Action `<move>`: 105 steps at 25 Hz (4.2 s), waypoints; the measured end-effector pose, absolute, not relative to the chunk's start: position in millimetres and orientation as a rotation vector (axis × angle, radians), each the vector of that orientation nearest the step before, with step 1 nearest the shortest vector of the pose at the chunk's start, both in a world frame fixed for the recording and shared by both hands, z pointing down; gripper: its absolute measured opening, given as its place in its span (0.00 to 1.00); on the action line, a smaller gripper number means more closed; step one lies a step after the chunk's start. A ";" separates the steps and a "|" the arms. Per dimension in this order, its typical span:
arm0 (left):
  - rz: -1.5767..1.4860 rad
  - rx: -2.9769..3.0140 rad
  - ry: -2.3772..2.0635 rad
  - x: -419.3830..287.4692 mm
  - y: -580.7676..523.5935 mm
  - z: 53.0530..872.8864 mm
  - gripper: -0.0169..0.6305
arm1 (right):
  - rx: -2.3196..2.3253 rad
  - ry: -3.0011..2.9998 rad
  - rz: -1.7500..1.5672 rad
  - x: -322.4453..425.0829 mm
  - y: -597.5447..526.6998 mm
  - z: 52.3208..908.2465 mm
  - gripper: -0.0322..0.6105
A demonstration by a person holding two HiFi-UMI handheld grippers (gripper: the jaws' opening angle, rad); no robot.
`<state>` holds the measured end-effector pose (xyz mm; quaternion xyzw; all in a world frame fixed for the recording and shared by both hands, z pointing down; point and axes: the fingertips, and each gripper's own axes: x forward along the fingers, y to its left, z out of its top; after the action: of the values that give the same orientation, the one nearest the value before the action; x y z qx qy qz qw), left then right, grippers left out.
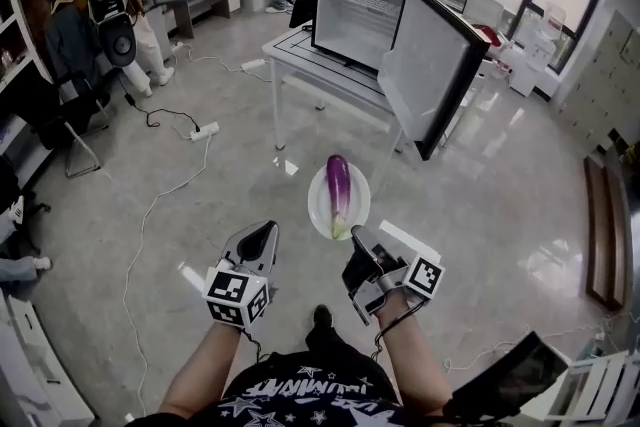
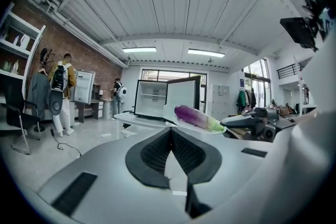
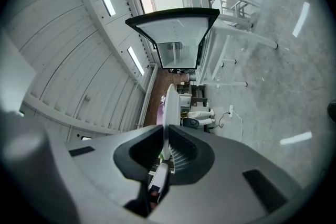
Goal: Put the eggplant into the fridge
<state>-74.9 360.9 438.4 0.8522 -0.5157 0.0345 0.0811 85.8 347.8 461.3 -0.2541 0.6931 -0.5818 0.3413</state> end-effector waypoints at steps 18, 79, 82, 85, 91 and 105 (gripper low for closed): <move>0.109 2.554 -1.529 -35.7 247.1 443.2 0.04 | -0.618 1.811 -1.557 111.2 226.7 468.6 0.09; 0.079 2.614 -1.333 -93.0 -95.3 459.3 0.04 | -0.767 1.760 -1.487 57.8 -73.8 483.5 0.09; 0.080 2.633 -1.291 -99.6 -114.0 459.6 0.04 | -0.799 1.731 -1.473 52.3 -91.8 484.5 0.09; 0.082 2.646 -1.271 -112.2 -130.4 459.2 0.04 | -0.814 1.714 -1.451 42.1 -109.6 483.0 0.09; 0.051 2.636 -1.280 -144.6 -160.8 458.0 0.04 | -0.829 1.694 -1.422 18.9 -133.8 481.8 0.09; 0.033 2.589 -1.295 -171.3 -177.8 470.0 0.04 | -0.835 1.695 -1.434 0.4 -162.6 485.6 0.09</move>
<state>-171.3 -177.8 470.0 0.8875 -0.4438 0.0114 0.1233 0.4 -162.6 485.6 -0.3263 0.6623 -0.5603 0.3754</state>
